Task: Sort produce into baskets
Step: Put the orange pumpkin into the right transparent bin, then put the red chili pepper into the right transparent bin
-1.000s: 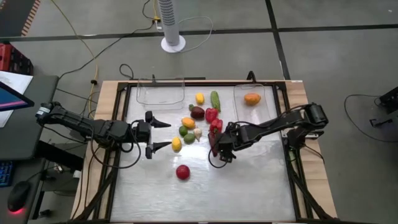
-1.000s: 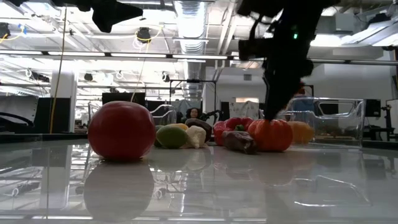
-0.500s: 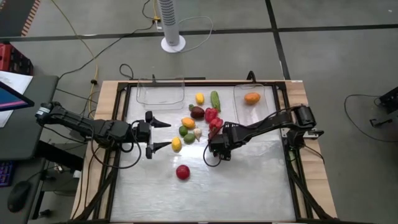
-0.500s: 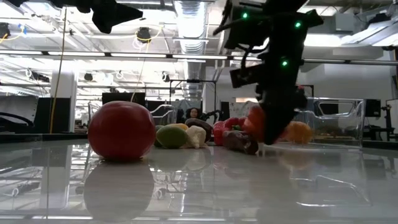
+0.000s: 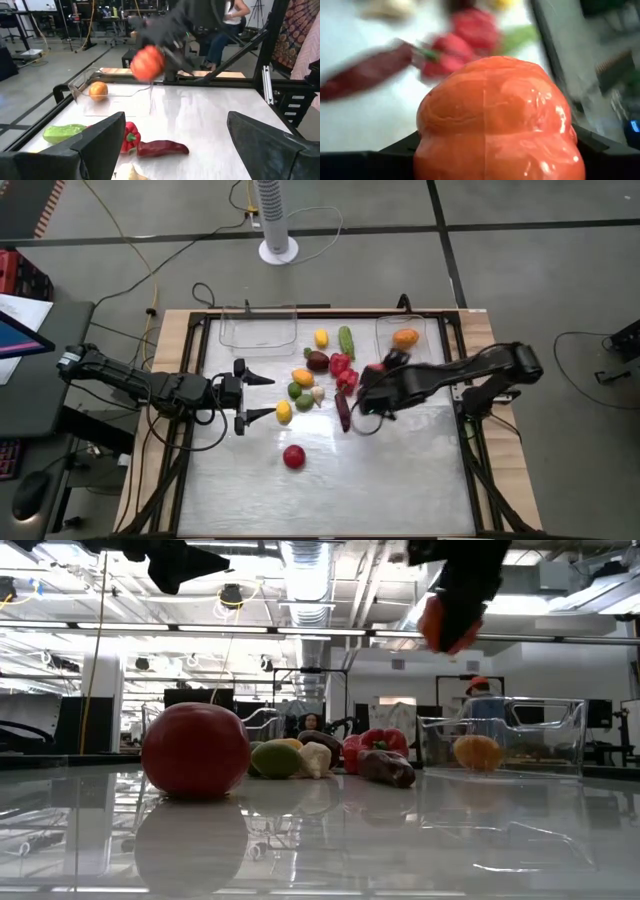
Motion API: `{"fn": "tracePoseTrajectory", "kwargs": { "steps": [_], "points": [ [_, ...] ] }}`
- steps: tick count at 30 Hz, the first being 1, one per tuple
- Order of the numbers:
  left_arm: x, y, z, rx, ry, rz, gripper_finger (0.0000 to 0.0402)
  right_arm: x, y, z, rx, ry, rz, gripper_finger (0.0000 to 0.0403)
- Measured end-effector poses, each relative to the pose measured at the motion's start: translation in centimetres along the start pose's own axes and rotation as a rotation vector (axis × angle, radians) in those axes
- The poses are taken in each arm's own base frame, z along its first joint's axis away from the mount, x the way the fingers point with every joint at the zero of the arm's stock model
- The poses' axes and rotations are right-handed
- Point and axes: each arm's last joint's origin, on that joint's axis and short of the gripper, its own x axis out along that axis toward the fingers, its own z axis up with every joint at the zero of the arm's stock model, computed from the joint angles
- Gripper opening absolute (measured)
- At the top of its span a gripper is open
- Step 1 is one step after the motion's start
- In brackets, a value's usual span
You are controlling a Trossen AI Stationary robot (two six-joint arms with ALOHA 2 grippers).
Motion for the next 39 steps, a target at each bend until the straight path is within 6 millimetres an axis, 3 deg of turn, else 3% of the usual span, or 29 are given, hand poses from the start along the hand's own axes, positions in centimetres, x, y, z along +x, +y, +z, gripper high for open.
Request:
{"fn": "tracePoseTrajectory", "kwargs": {
  "steps": [5, 11, 16, 20, 24, 29, 34, 39],
  "points": [
    [0.0, 0.0, 0.0, -0.007, -0.001, 0.000, 0.0338, -0.3, -3.8, -2.7, 0.166, -0.006, -0.049, 0.0310],
    [0.0, 0.0, 0.0, -0.009, -0.001, 0.000, 0.0338, 1.6, -5.7, -5.6, 0.261, 0.036, -0.086, 0.0344],
    [0.0, 0.0, 0.0, -0.007, -0.002, 0.010, 0.0338, 2.5, -6.4, -6.0, 0.314, 0.060, -0.047, 0.0390],
    [0.0, 0.0, 0.0, -0.006, -0.003, 0.013, 0.0338, 2.4, -6.3, -5.3, 0.350, 0.022, 0.011, 0.0392],
    [0.0, 0.0, 0.0, -0.006, -0.003, 0.013, 0.0338, 1.7, -4.1, -3.5, 0.360, -0.128, 0.153, 0.0385],
    [0.0, 0.0, 0.0, -0.001, -0.002, 0.013, 0.0338, 1.4, 0.9, -1.2, 0.353, -0.254, 0.343, 0.0385],
    [0.0, 0.0, 0.0, -0.001, -0.002, 0.014, 0.0338, 3.9, 6.8, 0.0, 0.328, -0.197, 0.447, 0.0386],
    [-0.2, 0.1, 0.0, -0.005, 0.002, 0.012, 0.0338, 6.7, 9.6, 0.5, 0.307, -0.106, 0.395, 0.0385]
  ]
}}
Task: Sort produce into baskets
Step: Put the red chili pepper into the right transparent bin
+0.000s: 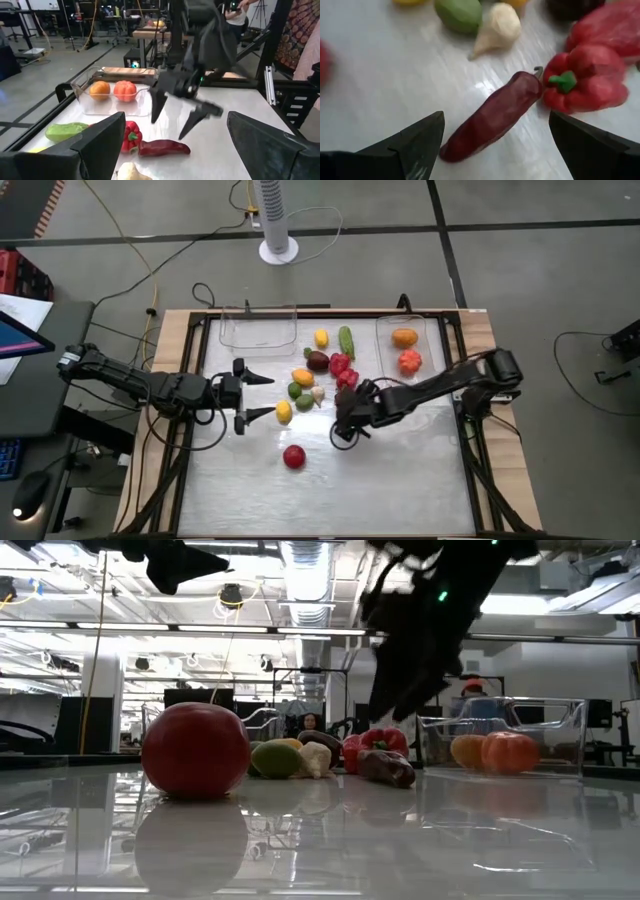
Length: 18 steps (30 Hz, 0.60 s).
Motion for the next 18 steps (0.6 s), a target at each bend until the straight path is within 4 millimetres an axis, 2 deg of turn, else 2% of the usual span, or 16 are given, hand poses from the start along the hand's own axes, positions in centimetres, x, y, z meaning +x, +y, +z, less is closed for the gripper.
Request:
{"fn": "tracePoseTrajectory", "kwargs": {
  "steps": [5, 11, 14, 18],
  "points": [
    [-0.3, 0.1, -0.1, 0.006, 0.017, 0.011, 0.0338, 2.3, 0.9, -0.6, -0.026, 0.046, -0.032, 0.0384],
    [-0.4, 0.2, -0.3, 0.011, 0.035, 0.012, 0.0338, 4.3, 0.5, -1.0, -0.038, 0.118, -0.048, 0.0372],
    [-0.4, 0.2, -0.3, 0.013, 0.040, 0.012, 0.0338, 4.8, 0.3, -1.1, -0.050, 0.128, -0.051, 0.0342],
    [-0.4, 0.2, -0.3, 0.014, 0.041, 0.012, 0.0338, 4.8, 0.3, -1.0, -0.074, 0.129, -0.049, 0.0276]
  ]
}}
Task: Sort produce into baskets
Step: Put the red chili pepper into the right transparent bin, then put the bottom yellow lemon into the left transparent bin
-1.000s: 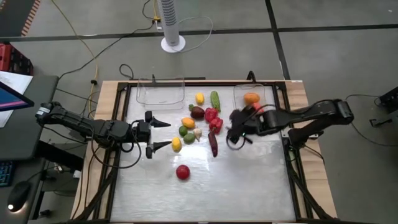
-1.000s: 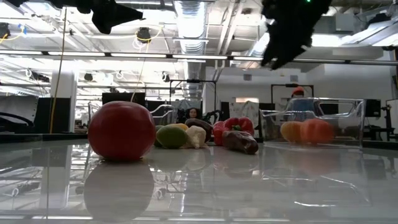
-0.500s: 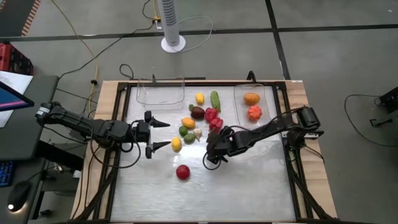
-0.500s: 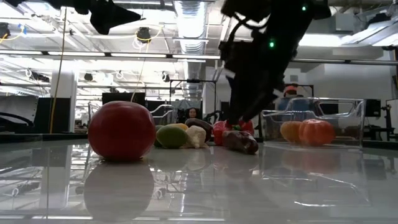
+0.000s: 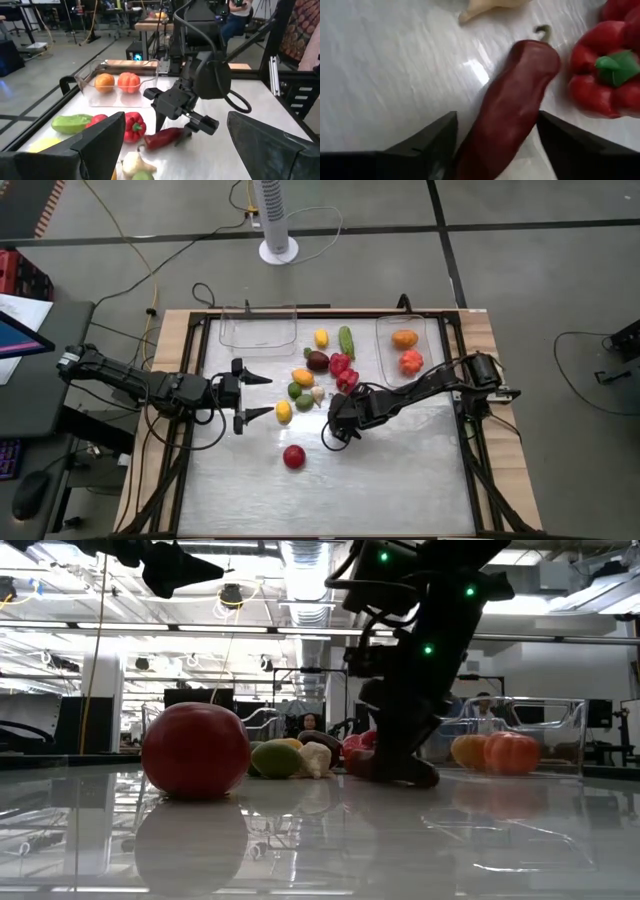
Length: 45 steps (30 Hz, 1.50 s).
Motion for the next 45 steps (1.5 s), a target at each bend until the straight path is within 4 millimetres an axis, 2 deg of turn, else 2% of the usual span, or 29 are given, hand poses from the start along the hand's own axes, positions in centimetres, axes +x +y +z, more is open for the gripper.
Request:
{"fn": "tracePoseTrajectory", "kwargs": {
  "steps": [8, 13, 17, 20, 25, 29, 34, 38, 41, 45],
  "points": [
    [0.0, 0.1, -0.1, 0.006, 0.005, 0.021, 0.0338, -1.8, -1.3, -0.2, -0.063, 0.069, -0.020, 0.0140],
    [0.0, 0.1, -0.1, 0.006, 0.003, 0.047, 0.0338, -5.7, -3.2, 0.4, -0.034, 0.012, -0.038, 0.0135],
    [0.0, 0.1, -0.1, 0.006, 0.004, 0.048, 0.0338, -10.2, -5.5, 0.8, 0.019, -0.122, -0.101, 0.0162],
    [0.0, 0.1, -0.1, 0.007, 0.005, 0.048, 0.0338, -13.3, -8.0, 0.2, 0.065, -0.183, -0.208, 0.0173],
    [0.0, 0.1, -0.1, 0.007, 0.006, 0.049, 0.0338, -16.4, -11.8, -1.0, 0.139, -0.231, -0.358, 0.0167],
    [0.0, 0.1, -0.1, 0.007, 0.007, 0.050, 0.0338, -16.5, -13.2, -1.8, 0.113, -0.221, -0.388, 0.0185],
    [0.0, 0.1, -0.1, 0.004, 0.005, 0.049, 0.0338, -15.2, -14.1, -2.2, 0.087, -0.165, -0.436, 0.0263],
    [0.0, 0.1, -0.1, -0.022, 0.006, 0.024, 0.0338, -14.6, -14.5, -2.2, 0.136, -0.135, -0.422, 0.0322],
    [0.2, -0.3, -0.2, -0.054, 0.019, -0.065, 0.0338, -15.0, -13.9, -2.2, 0.167, -0.184, -0.384, 0.0346],
    [1.2, -0.7, -1.0, -0.071, 0.076, -0.085, 0.0338, -16.3, -12.1, -2.5, 0.132, -0.346, -0.414, 0.0350]
  ]
}}
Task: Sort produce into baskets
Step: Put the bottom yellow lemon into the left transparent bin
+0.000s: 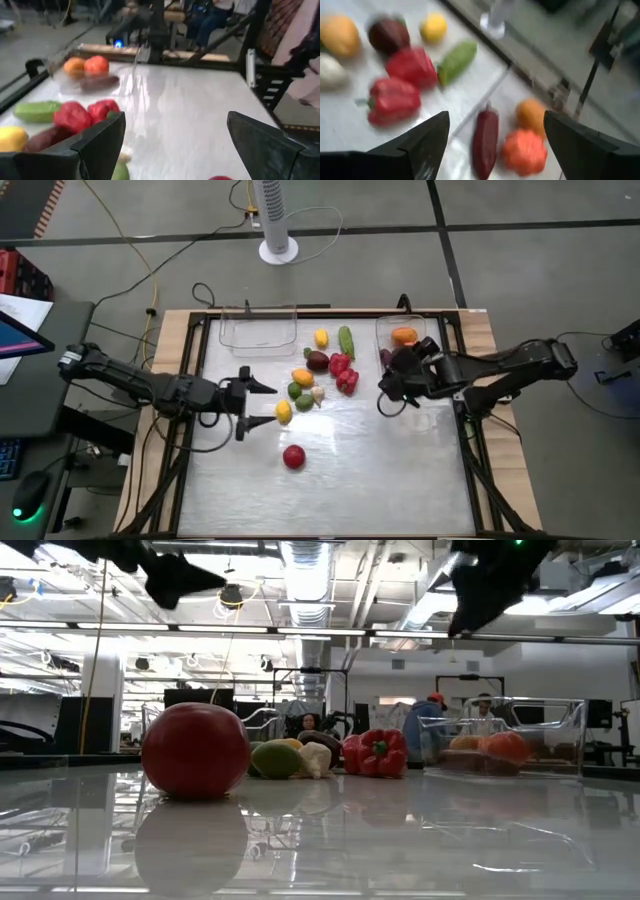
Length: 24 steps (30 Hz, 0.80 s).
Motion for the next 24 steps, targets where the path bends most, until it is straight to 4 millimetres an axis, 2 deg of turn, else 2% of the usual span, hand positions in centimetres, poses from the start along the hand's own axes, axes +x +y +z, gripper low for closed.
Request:
{"fn": "tracePoseTrajectory", "kwargs": {
  "steps": [5, 10, 15, 20, 24],
  "points": [
    [2.7, -0.3, -2.8, -0.051, 0.185, 0.054, 0.0338, -1.9, 0.6, 0.6, 0.007, -0.167, 0.009, 0.0333],
    [4.7, -0.3, -5.7, -0.168, 0.345, 0.166, 0.0338, -2.4, 1.0, 2.1, 0.000, -0.264, 0.072, 0.0321],
    [5.7, -0.2, -7.4, -0.253, 0.393, 0.259, 0.0338, -1.4, 1.8, 2.6, -0.048, -0.317, 0.145, 0.0319],
    [6.7, 0.1, -9.0, -0.297, 0.440, 0.346, 0.0338, 0.5, 1.9, 2.0, -0.051, -0.328, 0.179, 0.0319],
    [7.5, 1.1, -10.1, -0.321, 0.445, 0.461, 0.0338, 2.0, 1.7, 1.2, -0.035, -0.323, 0.184, 0.0319]
  ]
}}
